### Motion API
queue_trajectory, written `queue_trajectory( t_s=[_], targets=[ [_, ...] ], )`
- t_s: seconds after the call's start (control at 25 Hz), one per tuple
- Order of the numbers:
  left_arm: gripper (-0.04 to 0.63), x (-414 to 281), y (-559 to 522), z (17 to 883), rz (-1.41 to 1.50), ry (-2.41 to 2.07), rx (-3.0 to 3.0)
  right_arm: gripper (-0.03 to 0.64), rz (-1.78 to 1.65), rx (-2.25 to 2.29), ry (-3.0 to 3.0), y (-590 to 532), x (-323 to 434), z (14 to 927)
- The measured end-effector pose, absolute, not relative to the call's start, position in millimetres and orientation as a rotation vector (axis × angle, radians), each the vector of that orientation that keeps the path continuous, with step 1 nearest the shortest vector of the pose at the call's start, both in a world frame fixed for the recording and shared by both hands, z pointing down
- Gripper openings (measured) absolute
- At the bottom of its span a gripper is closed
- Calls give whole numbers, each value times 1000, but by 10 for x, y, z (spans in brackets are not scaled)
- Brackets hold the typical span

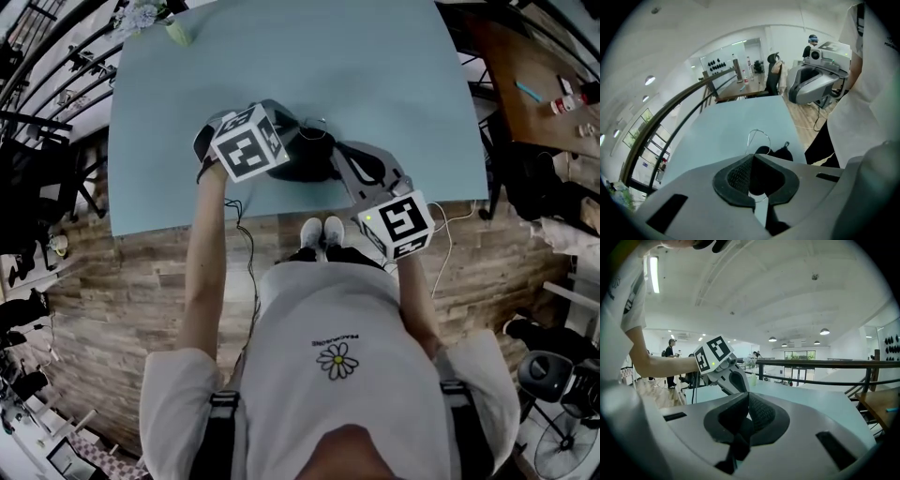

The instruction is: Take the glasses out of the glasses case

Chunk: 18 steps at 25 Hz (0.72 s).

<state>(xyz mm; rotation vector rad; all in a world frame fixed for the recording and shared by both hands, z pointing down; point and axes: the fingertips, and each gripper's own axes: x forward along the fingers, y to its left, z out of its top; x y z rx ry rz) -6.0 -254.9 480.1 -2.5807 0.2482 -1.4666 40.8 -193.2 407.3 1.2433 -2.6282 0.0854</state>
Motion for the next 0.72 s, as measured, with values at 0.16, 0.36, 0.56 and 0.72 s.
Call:
queue_trajectory(
  t_s=[0.16, 0.36, 0.56, 0.72],
  targets=[
    [17, -114, -2696, 4467, -1387, 372, -2529, 9, 3, 1275, -2623, -2008, 390, 3900],
    [17, -173, -2943, 3869, -1193, 623, -2436, 9, -99, 1312, -2631, -2083, 396, 3666],
    [17, -322, -3075, 3292, -969, 913, -2281, 9, -170, 1326, -2654, -2125, 342, 3492],
    [17, -492, -3047, 2865, -743, 1180, -2168, 9, -178, 1380, -2674, -2168, 343, 3400]
  ],
)
